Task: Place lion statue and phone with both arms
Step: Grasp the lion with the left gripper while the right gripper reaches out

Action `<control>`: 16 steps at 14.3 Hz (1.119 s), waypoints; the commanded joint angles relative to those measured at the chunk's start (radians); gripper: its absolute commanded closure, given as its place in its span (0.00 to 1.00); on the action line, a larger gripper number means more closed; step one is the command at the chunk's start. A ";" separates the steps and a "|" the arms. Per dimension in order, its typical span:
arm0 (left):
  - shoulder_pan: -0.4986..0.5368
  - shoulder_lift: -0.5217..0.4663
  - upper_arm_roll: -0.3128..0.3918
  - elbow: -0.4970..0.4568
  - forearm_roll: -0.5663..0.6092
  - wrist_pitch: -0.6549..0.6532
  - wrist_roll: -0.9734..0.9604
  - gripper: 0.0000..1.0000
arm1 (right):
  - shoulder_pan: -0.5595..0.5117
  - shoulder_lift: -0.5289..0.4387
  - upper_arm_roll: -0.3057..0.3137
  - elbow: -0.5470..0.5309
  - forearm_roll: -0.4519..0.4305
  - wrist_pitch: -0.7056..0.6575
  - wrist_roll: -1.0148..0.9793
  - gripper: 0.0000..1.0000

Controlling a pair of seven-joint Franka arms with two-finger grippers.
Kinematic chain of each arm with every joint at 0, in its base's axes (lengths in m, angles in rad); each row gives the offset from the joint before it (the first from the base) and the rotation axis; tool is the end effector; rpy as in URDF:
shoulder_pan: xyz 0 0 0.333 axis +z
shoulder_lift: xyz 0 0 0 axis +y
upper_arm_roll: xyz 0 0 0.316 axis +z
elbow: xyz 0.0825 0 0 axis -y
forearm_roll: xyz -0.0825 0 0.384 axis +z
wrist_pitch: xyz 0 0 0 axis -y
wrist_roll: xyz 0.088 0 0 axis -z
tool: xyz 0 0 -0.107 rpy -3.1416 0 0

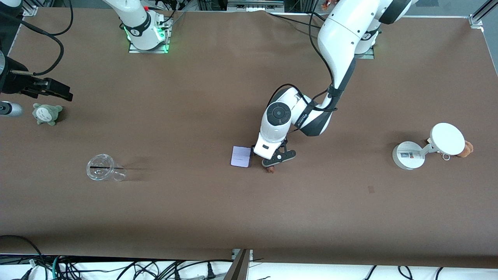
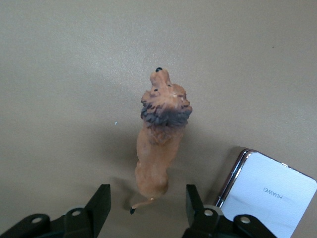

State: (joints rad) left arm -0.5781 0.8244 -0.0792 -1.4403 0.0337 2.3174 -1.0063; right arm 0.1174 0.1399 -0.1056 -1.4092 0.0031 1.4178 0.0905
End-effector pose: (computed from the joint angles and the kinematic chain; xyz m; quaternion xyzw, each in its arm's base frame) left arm 0.5847 -0.4366 0.2040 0.9839 0.1759 0.0068 0.0312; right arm 0.5808 0.0119 0.6080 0.9971 -0.0391 -0.0648 0.0092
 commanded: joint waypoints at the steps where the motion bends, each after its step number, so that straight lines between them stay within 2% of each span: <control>1: 0.006 -0.017 0.001 -0.012 0.026 -0.001 -0.001 0.36 | -0.010 -0.003 0.006 -0.002 0.015 0.004 -0.003 0.00; 6: -0.003 -0.016 0.001 -0.003 0.026 0.000 -0.058 0.41 | -0.012 -0.003 0.006 -0.002 0.014 0.004 -0.003 0.00; 8: -0.005 -0.013 0.003 0.000 0.026 0.007 -0.063 0.46 | -0.005 -0.003 0.006 -0.002 0.015 0.006 -0.002 0.00; 10: -0.002 -0.011 0.003 0.000 0.026 0.010 -0.060 0.53 | -0.011 -0.003 0.006 -0.002 0.017 0.009 -0.006 0.00; 12: 0.000 -0.013 0.003 0.001 0.026 0.010 -0.058 0.65 | -0.016 -0.003 0.004 -0.004 0.020 0.009 -0.006 0.00; 16: -0.005 -0.008 0.019 0.001 0.026 0.011 -0.061 0.67 | -0.015 0.015 0.004 -0.001 0.018 0.041 -0.008 0.00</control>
State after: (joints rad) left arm -0.5773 0.8238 -0.0696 -1.4354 0.0339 2.3236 -1.0449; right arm 0.1155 0.1460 -0.1064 -1.4093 0.0035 1.4287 0.0905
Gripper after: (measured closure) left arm 0.670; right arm 0.000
